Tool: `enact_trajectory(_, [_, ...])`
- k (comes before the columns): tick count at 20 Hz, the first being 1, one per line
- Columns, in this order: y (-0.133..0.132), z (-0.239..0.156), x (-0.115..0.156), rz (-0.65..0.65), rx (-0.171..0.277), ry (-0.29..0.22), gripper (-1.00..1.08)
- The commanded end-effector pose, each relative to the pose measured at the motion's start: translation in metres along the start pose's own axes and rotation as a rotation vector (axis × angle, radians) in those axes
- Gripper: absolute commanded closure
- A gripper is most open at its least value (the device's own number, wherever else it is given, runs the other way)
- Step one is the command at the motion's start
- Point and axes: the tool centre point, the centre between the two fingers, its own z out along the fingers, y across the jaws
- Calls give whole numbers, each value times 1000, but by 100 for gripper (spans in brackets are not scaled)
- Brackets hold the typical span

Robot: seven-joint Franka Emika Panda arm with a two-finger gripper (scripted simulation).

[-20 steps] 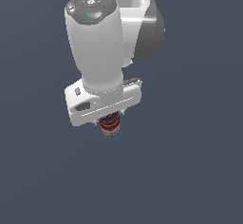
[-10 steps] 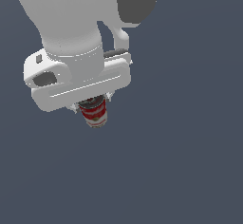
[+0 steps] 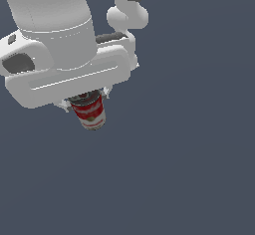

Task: Pick up the object and move it to a goal position.

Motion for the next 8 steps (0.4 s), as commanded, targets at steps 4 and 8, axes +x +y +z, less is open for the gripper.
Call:
enact_trajectory(4, [3, -9, 0, 0, -2, 3, 108])
enact_trajectory(8, [4, -10, 1, 0, -2, 3, 108])
